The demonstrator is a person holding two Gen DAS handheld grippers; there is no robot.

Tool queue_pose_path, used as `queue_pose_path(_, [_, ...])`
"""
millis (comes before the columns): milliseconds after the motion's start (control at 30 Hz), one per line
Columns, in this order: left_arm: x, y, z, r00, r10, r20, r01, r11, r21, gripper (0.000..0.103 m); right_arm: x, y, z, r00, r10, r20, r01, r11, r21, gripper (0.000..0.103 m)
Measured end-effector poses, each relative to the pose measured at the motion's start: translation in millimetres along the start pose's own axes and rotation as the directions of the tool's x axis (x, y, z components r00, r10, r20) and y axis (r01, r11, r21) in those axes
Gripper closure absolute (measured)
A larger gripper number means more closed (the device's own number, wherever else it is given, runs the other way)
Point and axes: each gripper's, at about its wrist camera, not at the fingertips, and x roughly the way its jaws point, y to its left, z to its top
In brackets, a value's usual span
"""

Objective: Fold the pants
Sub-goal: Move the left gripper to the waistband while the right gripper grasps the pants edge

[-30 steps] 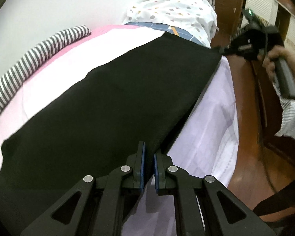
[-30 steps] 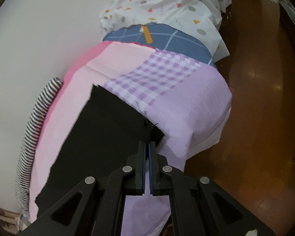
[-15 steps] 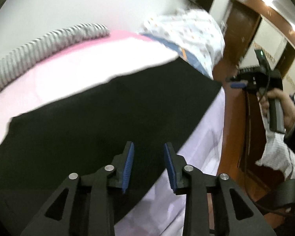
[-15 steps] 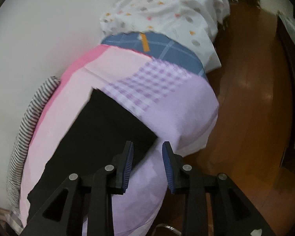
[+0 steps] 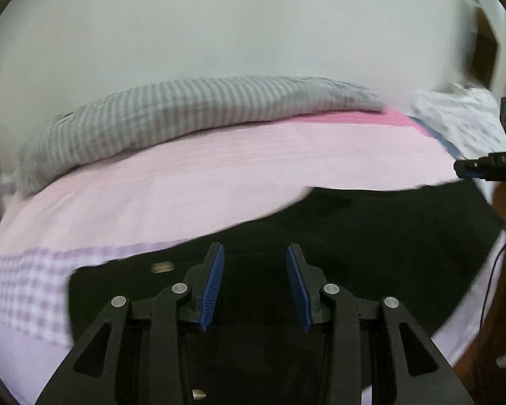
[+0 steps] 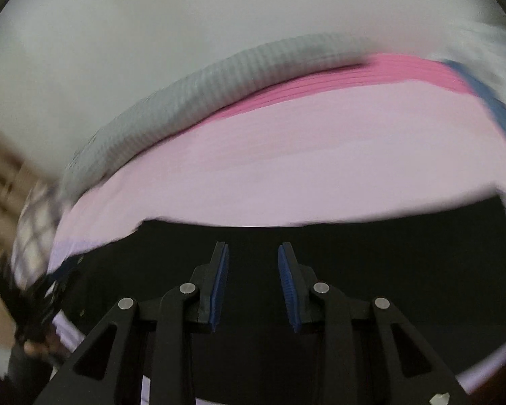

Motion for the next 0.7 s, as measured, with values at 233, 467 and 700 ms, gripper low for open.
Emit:
queue_pose_path(233, [15, 63, -20, 0.995, 0.091, -0.045, -0.094, 0.993, -0.075, 0.063, 95, 101, 38, 0.978, 0.107, -0.177, -0.145, 0.965, -0.220, 0.074])
queue_pose_path(467, [20, 79, -23, 0.996, 0.084, -0.039, -0.088, 0.991, -0.102, 0.063, 149, 139, 42, 0.952, 0.067, -0.299, -0.166, 0.932, -0.322, 0.073])
queue_pose_path(700, [20, 86, -26, 0.998, 0.050, -0.028, -0.053, 0.990, -0.132, 0.063, 177, 140, 35, 0.921, 0.059, -0.386, -0.204, 0.916, -0.345, 0.068])
